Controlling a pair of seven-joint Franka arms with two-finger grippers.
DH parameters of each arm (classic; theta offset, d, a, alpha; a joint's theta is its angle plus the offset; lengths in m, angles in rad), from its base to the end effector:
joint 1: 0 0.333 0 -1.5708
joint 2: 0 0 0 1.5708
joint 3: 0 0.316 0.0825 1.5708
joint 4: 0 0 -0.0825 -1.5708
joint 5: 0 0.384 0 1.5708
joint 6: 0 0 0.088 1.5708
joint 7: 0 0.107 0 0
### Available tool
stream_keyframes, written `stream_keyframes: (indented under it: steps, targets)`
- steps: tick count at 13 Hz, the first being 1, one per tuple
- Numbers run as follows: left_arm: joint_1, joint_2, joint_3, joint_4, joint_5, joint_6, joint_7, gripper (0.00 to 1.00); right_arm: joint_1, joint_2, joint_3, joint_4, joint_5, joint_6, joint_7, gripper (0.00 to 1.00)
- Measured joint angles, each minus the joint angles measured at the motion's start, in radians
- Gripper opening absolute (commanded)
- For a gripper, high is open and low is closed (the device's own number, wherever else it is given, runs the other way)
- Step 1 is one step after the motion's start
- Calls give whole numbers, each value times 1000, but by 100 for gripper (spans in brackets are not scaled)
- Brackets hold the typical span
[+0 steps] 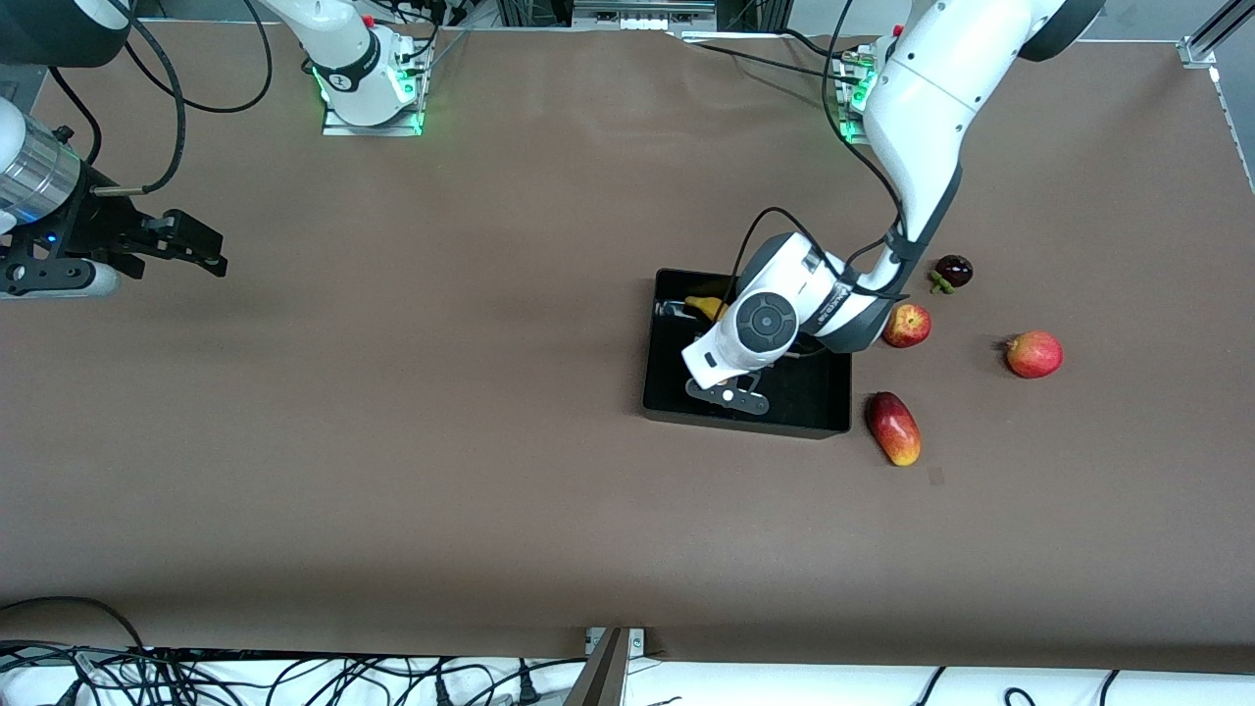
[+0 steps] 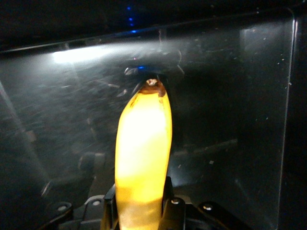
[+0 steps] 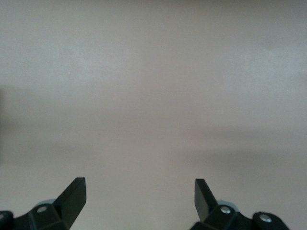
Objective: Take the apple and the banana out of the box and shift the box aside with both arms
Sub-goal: 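Lift the yellow banana out of the tray and carry it beside the apples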
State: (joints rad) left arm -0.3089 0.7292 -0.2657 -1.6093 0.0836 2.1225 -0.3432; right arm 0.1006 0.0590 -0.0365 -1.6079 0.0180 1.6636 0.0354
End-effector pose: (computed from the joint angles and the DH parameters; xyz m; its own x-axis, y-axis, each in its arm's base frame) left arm 0.5762 -0.3451 0.1964 0.9488 -0.2313 -0.2151 -0.2271 -0.9729 0.0444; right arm 0.5774 0.0394 0.5816 0.9996 0.0271 -0.0038 0.0270 -0.9995 -0.0156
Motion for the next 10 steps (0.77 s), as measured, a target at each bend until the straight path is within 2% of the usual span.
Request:
stream_keyframes:
  steps: [6,8,10]
  targets:
    - [68,-195,2,27,0,-233,0,0,0,0,0,0,0,0,0,100]
    - [134,-234,6,68,0,-363,8,0,0,0,0,0,0,0,0,100]
    - [230,-245,18,91,1,-433,97,0,0,0,0,0,0,0,0,100]
